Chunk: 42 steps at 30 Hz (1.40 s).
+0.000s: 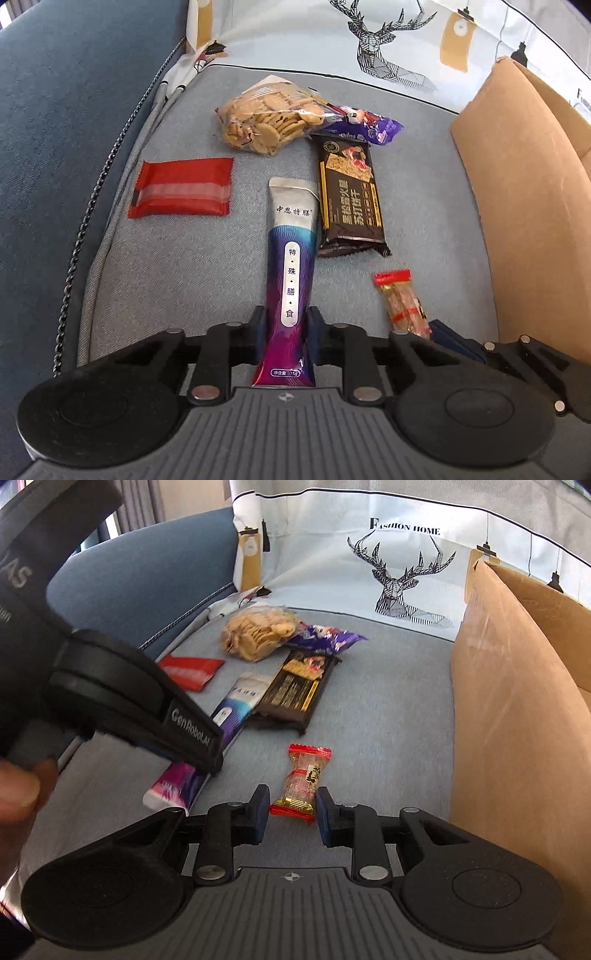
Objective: Organize snacks
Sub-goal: 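Grasp the small red candy with the right tool while the left tool grasps the purple tube snack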
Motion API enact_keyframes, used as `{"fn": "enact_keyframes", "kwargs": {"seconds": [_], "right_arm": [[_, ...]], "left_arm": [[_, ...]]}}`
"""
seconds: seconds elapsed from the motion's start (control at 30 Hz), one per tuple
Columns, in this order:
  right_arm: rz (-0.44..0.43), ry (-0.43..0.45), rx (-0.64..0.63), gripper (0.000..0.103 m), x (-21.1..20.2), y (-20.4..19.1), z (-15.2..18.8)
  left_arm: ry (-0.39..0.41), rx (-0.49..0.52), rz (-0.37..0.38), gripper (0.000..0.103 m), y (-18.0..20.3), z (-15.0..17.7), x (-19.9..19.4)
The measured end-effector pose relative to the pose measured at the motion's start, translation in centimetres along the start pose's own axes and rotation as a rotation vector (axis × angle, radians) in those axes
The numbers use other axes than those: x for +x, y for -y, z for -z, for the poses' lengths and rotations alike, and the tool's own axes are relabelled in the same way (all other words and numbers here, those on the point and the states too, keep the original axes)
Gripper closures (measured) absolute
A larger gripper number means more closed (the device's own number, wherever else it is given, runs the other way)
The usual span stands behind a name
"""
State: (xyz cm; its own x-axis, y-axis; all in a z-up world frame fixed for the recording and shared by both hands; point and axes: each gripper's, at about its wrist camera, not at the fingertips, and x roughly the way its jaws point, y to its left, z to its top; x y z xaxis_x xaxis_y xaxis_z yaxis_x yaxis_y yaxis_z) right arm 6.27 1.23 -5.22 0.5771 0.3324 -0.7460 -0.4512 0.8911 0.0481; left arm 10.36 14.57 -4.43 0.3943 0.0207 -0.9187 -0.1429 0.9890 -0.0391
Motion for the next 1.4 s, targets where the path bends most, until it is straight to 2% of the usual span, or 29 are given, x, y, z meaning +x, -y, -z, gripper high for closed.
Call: {"fn": "enact_keyframes", "kwargs": {"seconds": [0.13, 0.23, 0.33, 0.4, 0.47, 0.73, 0.9, 0.97, 1.0, 1.1, 1.2, 1.4], "right_arm": [[-0.001, -0.013, -0.030, 0.075, -1.1, -0.7, 0.8], [0.008, -0.048, -0.046, 0.074, -1.5, -1.0, 1.3], [-0.003, -0.093, -0.019, 0.073, -1.5, -0.8, 1.7], [-0.011, -0.084, 0.001, 0.072, -1.6, -0.6, 1.7], [-0.016, -0.066, 0.004, 0.070, -1.5, -0.5, 1.6], [-0.018, -0.067, 0.038, 0.069, -0.3, -0.1, 1.1], [-0.008, -0.064, 0.014, 0.069, 0.0, -0.3, 1.0], [0.004, -0.061, -0.006, 0.075, 0.0, -0.4, 1.0], [0.010, -0.059, -0.013, 0.082, 0.0, -0.5, 1.0], [0.006, -0.053, 0.009, 0.084, -0.2, -0.1, 0.9], [0.003, -0.020, 0.034, 0.085, -0.9, 0.2, 0.7], [-0.037, 0.120, 0.019, 0.085, -4.3, 0.2, 0.7]], "left_arm": [[0.017, -0.052, -0.028, 0.080, -1.6, 0.8, -1.0], [0.000, -0.117, -0.010, 0.079, -3.2, 1.1, -1.2], [-0.008, -0.140, -0.003, 0.075, -3.9, 0.9, -1.3], [0.012, -0.164, 0.011, 0.068, -4.2, 0.7, -1.4], [0.024, -0.178, 0.019, 0.068, -4.3, 0.5, -1.5], [-0.001, -0.126, -0.035, 0.065, -3.2, -0.5, 0.1], [0.015, -0.077, -0.067, 0.065, -2.4, -0.6, 0.7], [0.022, -0.052, -0.081, 0.068, -2.0, -0.6, 0.8], [0.025, -0.040, -0.086, 0.075, -1.9, -0.6, 0.8], [0.028, -0.035, -0.083, 0.083, -1.7, -0.6, 0.6], [0.050, -0.054, -0.054, 0.085, -1.6, -0.5, -0.1], [0.168, -0.082, 0.005, 0.085, -1.3, 0.0, -3.6]]}}
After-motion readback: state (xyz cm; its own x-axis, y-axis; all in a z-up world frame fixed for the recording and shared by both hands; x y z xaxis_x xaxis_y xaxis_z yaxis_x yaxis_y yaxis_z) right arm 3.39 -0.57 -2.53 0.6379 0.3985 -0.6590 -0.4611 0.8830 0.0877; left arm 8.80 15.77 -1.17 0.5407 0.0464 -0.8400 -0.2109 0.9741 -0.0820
